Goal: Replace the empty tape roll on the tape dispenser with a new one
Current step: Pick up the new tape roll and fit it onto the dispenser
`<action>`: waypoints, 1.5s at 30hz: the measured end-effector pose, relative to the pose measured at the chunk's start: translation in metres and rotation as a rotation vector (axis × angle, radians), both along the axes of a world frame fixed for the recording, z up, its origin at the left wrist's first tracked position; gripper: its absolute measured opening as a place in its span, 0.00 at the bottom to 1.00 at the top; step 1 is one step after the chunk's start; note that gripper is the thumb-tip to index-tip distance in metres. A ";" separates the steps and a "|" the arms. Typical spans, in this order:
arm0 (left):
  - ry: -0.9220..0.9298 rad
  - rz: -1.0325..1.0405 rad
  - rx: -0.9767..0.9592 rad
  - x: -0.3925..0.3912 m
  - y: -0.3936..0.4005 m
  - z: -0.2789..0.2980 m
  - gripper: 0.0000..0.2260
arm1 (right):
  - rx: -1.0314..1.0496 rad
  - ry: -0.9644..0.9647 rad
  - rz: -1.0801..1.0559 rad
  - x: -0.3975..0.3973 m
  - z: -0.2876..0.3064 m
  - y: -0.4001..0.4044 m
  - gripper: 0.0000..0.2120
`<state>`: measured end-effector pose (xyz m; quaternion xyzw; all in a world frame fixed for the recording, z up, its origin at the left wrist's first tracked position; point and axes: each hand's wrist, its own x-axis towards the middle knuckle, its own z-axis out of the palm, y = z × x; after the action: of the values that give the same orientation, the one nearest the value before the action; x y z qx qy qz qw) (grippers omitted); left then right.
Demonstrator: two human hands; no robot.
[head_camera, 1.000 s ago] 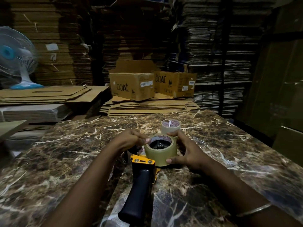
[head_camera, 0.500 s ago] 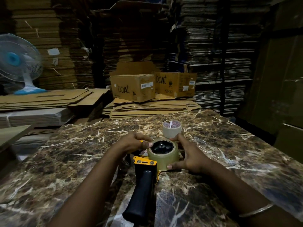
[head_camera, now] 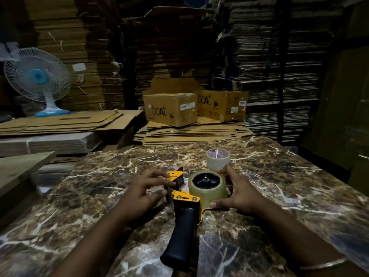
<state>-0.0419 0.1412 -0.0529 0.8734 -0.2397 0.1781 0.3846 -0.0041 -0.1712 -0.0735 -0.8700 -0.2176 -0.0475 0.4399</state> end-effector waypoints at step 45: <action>0.187 0.268 -0.016 0.003 -0.040 0.041 0.02 | 0.013 -0.152 -0.057 -0.012 0.017 0.011 0.38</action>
<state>-0.0390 0.1010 -0.0114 0.9073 -0.0827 0.1476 0.3851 -0.0165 -0.1607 -0.0563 -0.8667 -0.2252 -0.1271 0.4265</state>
